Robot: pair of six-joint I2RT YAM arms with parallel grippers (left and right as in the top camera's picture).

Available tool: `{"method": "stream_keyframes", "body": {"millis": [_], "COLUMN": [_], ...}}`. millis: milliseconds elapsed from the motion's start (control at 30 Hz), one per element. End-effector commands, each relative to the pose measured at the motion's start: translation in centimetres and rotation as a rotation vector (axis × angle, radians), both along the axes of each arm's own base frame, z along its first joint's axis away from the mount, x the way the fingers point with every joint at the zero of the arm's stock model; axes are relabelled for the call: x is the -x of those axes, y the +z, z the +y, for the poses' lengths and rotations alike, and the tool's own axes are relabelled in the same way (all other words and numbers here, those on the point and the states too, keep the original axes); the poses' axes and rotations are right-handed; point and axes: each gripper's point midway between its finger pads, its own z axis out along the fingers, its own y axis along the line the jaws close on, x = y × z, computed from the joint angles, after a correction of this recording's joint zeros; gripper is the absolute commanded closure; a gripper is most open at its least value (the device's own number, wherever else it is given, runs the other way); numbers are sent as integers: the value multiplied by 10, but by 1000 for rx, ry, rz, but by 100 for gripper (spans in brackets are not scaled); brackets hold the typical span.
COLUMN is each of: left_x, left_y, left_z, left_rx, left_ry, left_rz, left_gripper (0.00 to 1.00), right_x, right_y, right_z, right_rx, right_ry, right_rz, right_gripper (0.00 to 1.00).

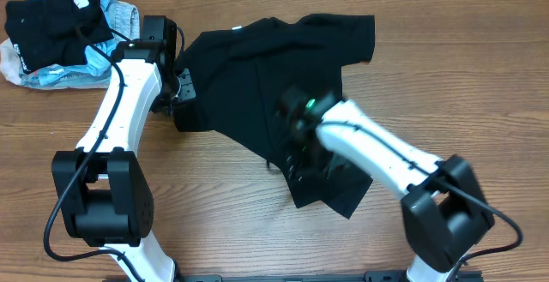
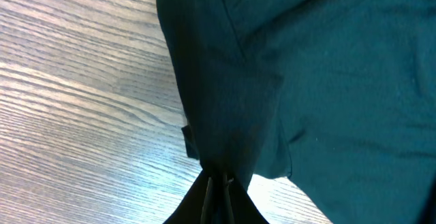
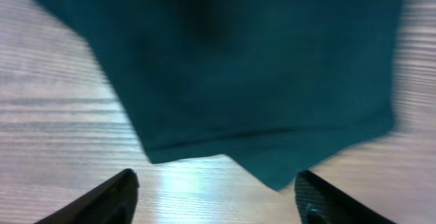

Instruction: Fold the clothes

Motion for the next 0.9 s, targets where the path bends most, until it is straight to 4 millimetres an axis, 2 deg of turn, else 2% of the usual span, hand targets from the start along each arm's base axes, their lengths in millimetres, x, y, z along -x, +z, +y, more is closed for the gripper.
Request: {"method": "stream_keyframes", "body": {"millis": [0,100,300,400,433,733,767,867], "left_x": [3,3,3,5,5,4,4,1], "left_y": [-5,-5,-5,-5,-5,-5,-5,-5], "left_z": [0,0,0,0,0,-1,-2,-6], "left_rx": [-6,-7,-6,-7,-7,-3,3,28], "left_ry": [16,14,14,13,13,14,12,8], "left_rz": [13,14,14,21,22,19,17,5], "left_gripper": [91,91,91,91,91,90,90,90], "right_x": [26,37,40,43,45,56,57,55], "right_y": [-14,-20,-21,-24,-26,-38,-41,-44], "right_z": [10,16,22,29,29,18,16,18], "right_rx": [-14,-9,-27,-72,-73,-48,-42,-51], "right_ry": [81,121,131,126,127,125,125,126], "right_rz": [29,33,34,50,53,87,86,74], "right_gripper": [4,0,0,3,0,0,4,39]}}
